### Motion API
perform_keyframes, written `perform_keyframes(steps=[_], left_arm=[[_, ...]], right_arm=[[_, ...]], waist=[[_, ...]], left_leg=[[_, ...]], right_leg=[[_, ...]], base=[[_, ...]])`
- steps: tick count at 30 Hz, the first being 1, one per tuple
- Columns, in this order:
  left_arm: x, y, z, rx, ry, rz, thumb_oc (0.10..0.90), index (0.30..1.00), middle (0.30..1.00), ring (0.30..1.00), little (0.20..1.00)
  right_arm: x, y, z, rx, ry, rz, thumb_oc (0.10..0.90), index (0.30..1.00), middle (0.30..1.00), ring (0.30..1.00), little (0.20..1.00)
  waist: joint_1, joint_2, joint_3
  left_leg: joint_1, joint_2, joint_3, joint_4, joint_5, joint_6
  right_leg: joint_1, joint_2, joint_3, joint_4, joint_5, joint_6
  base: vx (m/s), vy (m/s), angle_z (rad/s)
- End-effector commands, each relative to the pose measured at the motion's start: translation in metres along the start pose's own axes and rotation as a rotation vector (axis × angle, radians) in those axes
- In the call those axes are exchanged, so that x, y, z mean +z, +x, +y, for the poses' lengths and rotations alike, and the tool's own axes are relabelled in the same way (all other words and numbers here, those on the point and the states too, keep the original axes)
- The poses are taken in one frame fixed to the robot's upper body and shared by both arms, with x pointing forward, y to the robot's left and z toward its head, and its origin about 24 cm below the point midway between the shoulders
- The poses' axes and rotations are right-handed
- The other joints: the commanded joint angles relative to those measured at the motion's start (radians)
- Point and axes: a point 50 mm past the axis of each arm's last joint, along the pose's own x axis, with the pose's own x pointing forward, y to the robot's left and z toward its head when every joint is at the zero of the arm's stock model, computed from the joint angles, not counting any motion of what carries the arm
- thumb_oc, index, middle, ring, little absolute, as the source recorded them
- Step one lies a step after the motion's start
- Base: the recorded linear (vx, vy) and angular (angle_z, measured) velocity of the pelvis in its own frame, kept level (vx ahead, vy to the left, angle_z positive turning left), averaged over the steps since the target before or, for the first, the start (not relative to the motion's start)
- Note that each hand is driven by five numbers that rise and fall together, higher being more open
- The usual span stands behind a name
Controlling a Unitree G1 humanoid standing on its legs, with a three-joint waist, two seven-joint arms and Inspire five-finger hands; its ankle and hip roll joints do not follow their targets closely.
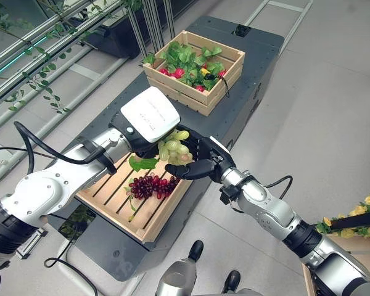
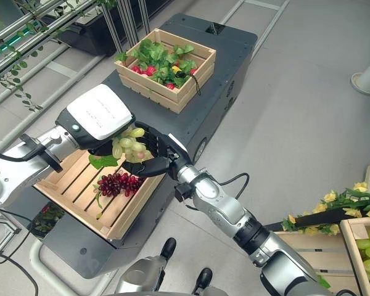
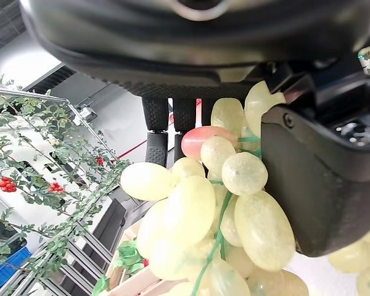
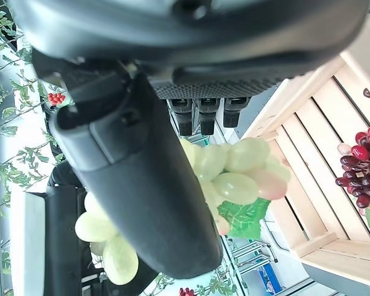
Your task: Pick up the fruits from the basket on one side to the basket on the other side
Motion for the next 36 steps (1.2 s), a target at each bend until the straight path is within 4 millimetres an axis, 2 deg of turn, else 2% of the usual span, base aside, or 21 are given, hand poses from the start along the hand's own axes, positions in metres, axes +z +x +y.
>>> perform_keyframes(steps=[1, 3, 19, 20, 21, 22, 23, 24, 31, 36], left_arm=[[-0.012, 0.005, 0.016, 0.136, -0.027, 0.075, 0.4, 0.3, 0.3, 0.3, 0.3], [-0.01, 0.005, 0.015, 0.123, -0.037, 0.065, 0.4, 0.3, 0.3, 0.3, 0.3], [-0.002, 0.007, 0.007, 0.028, -0.051, 0.022, 0.406, 0.309, 0.309, 0.309, 0.309], [-0.002, 0.007, 0.006, 0.012, -0.056, 0.02, 0.474, 0.411, 0.411, 0.411, 0.411], [-0.002, 0.007, 0.004, 0.003, -0.056, 0.021, 0.474, 0.411, 0.411, 0.411, 0.411], [-0.002, 0.006, 0.002, -0.028, -0.057, 0.023, 0.626, 0.639, 0.639, 0.639, 0.639], [-0.002, 0.006, 0.001, -0.034, -0.057, 0.024, 0.66, 0.691, 0.691, 0.691, 0.691], [-0.003, 0.005, 0.0, -0.053, -0.056, 0.025, 0.8, 0.9, 0.9, 0.9, 0.9], [-0.008, 0.004, -0.009, -0.121, -0.113, 0.059, 0.8, 0.9, 0.9, 0.9, 0.9], [-0.012, 0.001, -0.019, -0.147, -0.249, 0.104, 0.8, 0.9, 0.9, 0.9, 0.9]], right_arm=[[0.007, 0.005, 0.023, 0.03, 0.101, -0.113, 0.576, 0.564, 0.564, 0.564, 0.564], [0.007, 0.006, 0.022, 0.015, 0.103, -0.112, 0.4, 0.3, 0.3, 0.3, 0.3], [0.006, 0.003, 0.017, -0.04, 0.115, -0.128, 0.4, 0.3, 0.3, 0.3, 0.3], [0.006, 0.003, 0.016, -0.048, 0.114, -0.128, 0.4, 0.3, 0.3, 0.3, 0.3], [0.006, 0.002, 0.015, -0.053, 0.115, -0.129, 0.4, 0.3, 0.3, 0.3, 0.3], [0.006, 0.001, 0.012, -0.07, 0.119, -0.134, 0.4, 0.3, 0.3, 0.3, 0.3], [0.006, 0.001, 0.011, -0.074, 0.12, -0.133, 0.4, 0.3, 0.3, 0.3, 0.3], [0.006, 0.0, 0.009, -0.086, 0.119, -0.134, 0.4, 0.3, 0.3, 0.3, 0.3], [0.007, -0.01, -0.005, -0.141, 0.102, -0.145, 0.4, 0.3, 0.3, 0.3, 0.3], [0.005, -0.022, -0.017, -0.2, 0.129, -0.157, 0.4, 0.3, 0.3, 0.3, 0.3]], waist=[[-0.002, -0.026, -0.197], [-0.004, -0.025, -0.198], [-0.012, -0.021, -0.195], [-0.014, -0.019, -0.195], [-0.016, -0.019, -0.195], [-0.019, -0.018, -0.193], [-0.019, -0.017, -0.193], [-0.023, -0.016, -0.192], [-0.049, -0.011, -0.188], [-0.075, -0.011, -0.185]], left_leg=[[0.026, -0.038, 0.0, -0.075, -0.02, 0.015], [0.028, -0.039, 0.0, -0.075, -0.021, 0.016], [0.032, -0.038, 0.012, -0.075, -0.024, 0.02], [0.032, -0.036, 0.014, -0.075, -0.024, 0.019], [0.033, -0.036, 0.016, -0.075, -0.025, 0.019], [0.033, -0.034, 0.022, -0.075, -0.026, 0.019], [0.034, -0.034, 0.023, -0.075, -0.026, 0.019], [0.035, -0.033, 0.026, -0.075, -0.027, 0.019], [0.042, -0.028, 0.056, -0.075, -0.035, 0.022], [0.053, -0.024, 0.078, -0.075, -0.046, 0.027]], right_leg=[[-0.058, -0.02, 0.005, 0.032, 0.044, 0.003], [-0.056, -0.02, 0.007, 0.03, 0.045, 0.003], [-0.059, -0.02, 0.015, 0.029, 0.048, 0.005], [-0.059, -0.02, 0.016, 0.028, 0.049, 0.005], [-0.06, -0.02, 0.016, 0.029, 0.049, 0.006], [-0.061, -0.021, 0.017, 0.028, 0.051, 0.007], [-0.061, -0.022, 0.017, 0.028, 0.052, 0.008], [-0.06, -0.022, 0.02, 0.025, 0.054, 0.009], [-0.062, -0.024, 0.039, 0.016, 0.064, 0.016], [-0.061, -0.025, 0.059, 0.011, 0.069, 0.021]], base=[[0.0, 0.0, 0.0], [0.0, 0.0, 0.0], [0.0, 0.0, 0.0], [0.0, 0.0, 0.0], [0.0, 0.0, 0.0], [0.0, 0.0, 0.0], [0.0, 0.0, 0.0], [0.0, 0.0, 0.0], [0.0, 0.009, -0.02], [0.01, 0.035, -0.18]])
